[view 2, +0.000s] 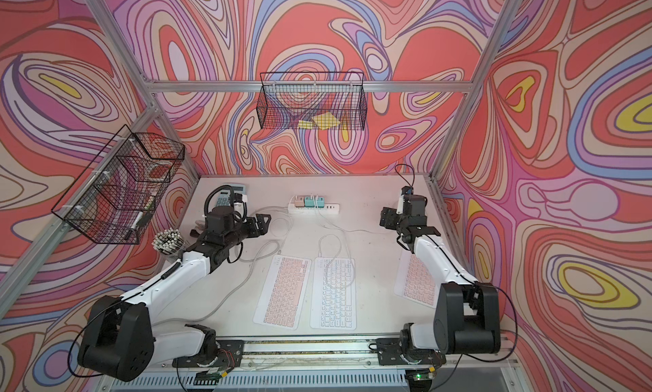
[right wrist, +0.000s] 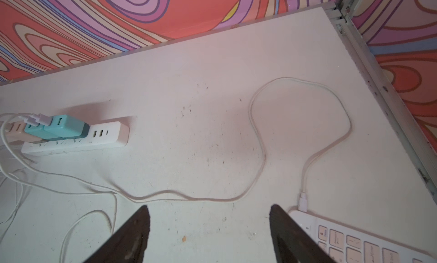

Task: Unplug the wireless keyboard
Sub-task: Move the keyboard to the center of the board.

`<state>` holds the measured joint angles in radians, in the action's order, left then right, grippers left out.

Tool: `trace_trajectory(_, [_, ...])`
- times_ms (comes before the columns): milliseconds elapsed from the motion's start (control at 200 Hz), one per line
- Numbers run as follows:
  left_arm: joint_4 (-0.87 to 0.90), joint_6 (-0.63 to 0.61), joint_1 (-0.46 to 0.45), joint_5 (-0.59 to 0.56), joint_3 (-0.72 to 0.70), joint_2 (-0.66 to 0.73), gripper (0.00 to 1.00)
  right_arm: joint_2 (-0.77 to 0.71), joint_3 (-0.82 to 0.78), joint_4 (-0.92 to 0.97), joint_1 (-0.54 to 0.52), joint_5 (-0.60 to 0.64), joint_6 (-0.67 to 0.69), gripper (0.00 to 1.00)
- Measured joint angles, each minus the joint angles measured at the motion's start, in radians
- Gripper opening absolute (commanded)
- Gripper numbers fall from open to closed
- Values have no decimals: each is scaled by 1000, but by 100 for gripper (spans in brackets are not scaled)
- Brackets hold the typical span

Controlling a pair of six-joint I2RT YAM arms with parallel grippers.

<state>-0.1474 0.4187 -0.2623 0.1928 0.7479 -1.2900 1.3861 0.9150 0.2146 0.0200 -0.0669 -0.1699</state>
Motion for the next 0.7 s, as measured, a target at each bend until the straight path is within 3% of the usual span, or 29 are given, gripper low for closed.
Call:
trace_trajectory(361, [-101, 76, -126, 41, 0, -148, 78, 48, 23, 107, -11, 16, -39, 72])
trace_trajectory(701, [-177, 199, -179, 103, 131, -343, 74, 225, 146, 53, -176, -118, 66, 66])
